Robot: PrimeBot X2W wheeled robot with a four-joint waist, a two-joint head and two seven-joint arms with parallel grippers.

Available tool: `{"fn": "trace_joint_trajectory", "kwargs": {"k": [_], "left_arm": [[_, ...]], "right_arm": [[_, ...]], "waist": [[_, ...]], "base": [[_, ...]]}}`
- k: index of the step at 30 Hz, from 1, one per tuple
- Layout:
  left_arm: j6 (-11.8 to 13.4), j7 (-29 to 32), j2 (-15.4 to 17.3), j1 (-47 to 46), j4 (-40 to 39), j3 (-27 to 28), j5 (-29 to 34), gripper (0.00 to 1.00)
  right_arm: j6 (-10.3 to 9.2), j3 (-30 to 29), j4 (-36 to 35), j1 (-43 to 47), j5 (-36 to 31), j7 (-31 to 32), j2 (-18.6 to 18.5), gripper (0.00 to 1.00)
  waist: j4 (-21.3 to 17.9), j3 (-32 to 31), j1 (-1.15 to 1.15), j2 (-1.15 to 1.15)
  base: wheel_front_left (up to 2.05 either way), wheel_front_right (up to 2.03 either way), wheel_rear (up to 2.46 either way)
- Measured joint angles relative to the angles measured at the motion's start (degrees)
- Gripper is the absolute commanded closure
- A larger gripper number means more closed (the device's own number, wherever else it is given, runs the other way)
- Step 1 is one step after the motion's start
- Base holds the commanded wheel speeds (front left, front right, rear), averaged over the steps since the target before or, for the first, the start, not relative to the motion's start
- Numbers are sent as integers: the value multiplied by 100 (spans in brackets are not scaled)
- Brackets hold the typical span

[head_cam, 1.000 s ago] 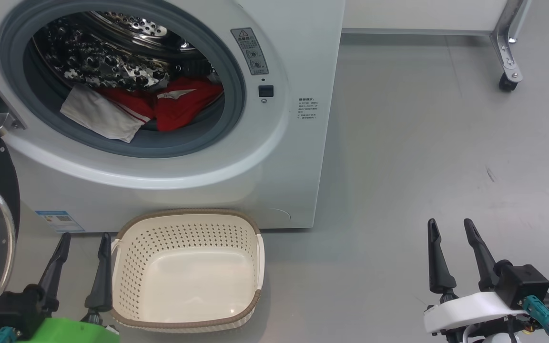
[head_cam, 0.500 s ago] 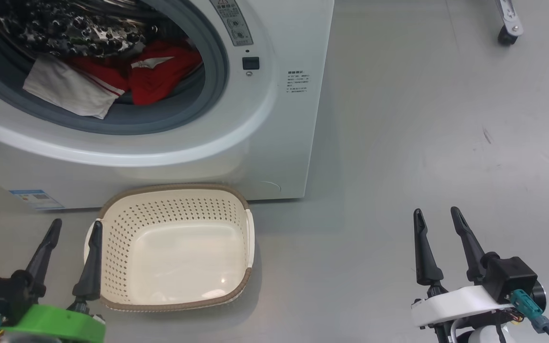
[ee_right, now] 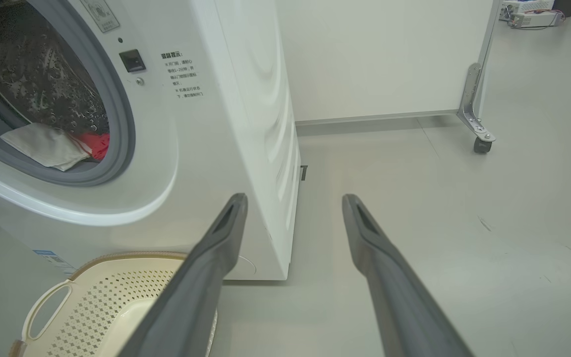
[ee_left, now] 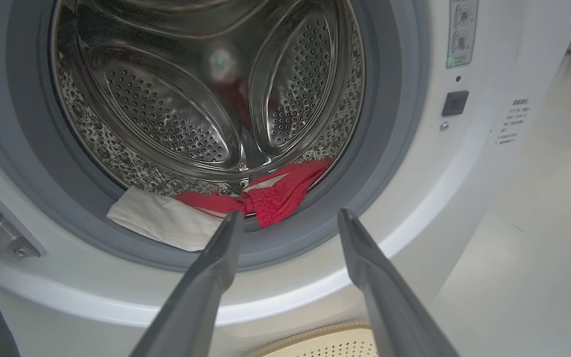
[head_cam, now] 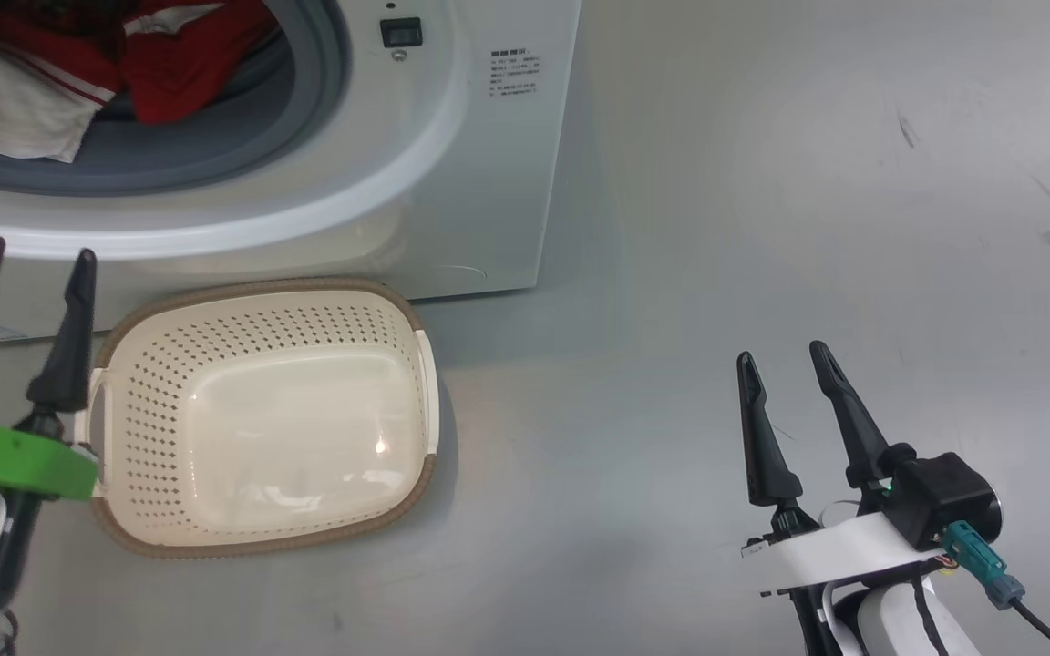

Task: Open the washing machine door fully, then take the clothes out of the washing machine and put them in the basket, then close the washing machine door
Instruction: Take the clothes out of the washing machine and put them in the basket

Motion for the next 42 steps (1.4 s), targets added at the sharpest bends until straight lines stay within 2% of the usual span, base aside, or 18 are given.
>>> {"fn": "trace_joint_trajectory", "kwargs": {"k": [10,21,42], "left_arm": [[0,669,728,-1367,178,45,-357,0],[0,1407,1325,-2420,717,-310,-442,0],[0,2236,1819,-3749,1459,-947,-678,0]], "right_arm": [[-244,381,-218,-403,112,-1,-12,0],[-452,634,-410,-703,326,-1,-14,0],[-591,1078,-437,-946,491,-1,-12,0]], "waist": [[-361,757,0,0],[-913,1424,0,0],[-1586,2009,1,0]], "base": [[0,0,0],[0,0,0],[0,0,0]]}}
